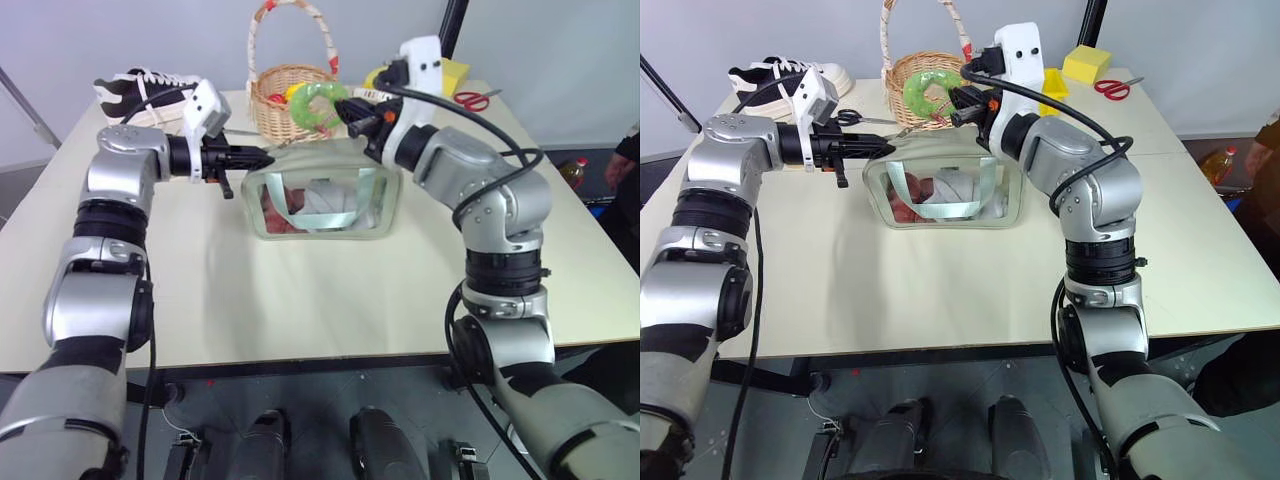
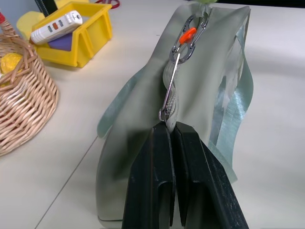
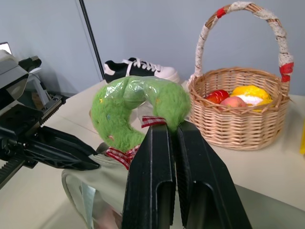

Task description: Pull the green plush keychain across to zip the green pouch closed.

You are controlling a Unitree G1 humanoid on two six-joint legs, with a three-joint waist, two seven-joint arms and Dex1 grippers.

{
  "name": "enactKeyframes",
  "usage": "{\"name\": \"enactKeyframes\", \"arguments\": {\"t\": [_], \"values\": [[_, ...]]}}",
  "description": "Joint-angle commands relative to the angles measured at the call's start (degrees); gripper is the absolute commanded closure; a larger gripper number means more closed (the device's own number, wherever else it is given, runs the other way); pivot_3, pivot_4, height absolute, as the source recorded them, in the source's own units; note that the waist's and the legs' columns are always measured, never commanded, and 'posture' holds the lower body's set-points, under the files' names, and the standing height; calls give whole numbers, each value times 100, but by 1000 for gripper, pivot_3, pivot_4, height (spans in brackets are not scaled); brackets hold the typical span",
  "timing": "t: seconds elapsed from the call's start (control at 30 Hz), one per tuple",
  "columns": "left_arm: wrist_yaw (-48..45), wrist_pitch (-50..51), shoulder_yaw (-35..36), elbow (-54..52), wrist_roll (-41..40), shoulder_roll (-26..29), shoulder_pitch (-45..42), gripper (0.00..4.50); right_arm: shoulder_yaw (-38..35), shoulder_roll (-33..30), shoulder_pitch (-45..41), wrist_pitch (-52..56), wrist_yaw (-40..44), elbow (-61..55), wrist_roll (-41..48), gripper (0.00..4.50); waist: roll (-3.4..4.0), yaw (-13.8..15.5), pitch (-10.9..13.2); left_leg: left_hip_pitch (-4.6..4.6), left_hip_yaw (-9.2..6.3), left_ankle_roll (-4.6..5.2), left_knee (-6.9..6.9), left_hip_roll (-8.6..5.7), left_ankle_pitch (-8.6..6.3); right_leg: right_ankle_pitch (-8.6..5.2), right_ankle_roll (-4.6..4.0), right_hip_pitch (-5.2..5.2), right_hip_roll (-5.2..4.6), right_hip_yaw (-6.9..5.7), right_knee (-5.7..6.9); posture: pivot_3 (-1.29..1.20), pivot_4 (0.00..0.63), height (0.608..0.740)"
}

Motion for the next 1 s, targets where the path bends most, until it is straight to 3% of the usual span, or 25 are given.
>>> {"name": "enactKeyframes", "arguments": {"t": [0.03,0.8,1.0], "values": [[61,0,116,-209,7,144,18,4476,-209,-167,-320,-276,-8,57,-88,4500,0,-1,0,0,0,0,0,0,0,0,0,0,0,0,0,0,150,740],[486,208,77,-845,79,529,680,4476,-434,-849,-449,-943,-647,1090,-889,4500,1,-20,0,3,4,0,-4,2,0,0,0,-3,2,5,1,0,150,740],[330,100,42,-845,119,663,700,4476,-508,-1075,-110,-968,-1117,1148,-1321,4500,1,-5,0,3,6,0,-4,2,0,0,0,-2,2,5,1,0,150,740]]}}
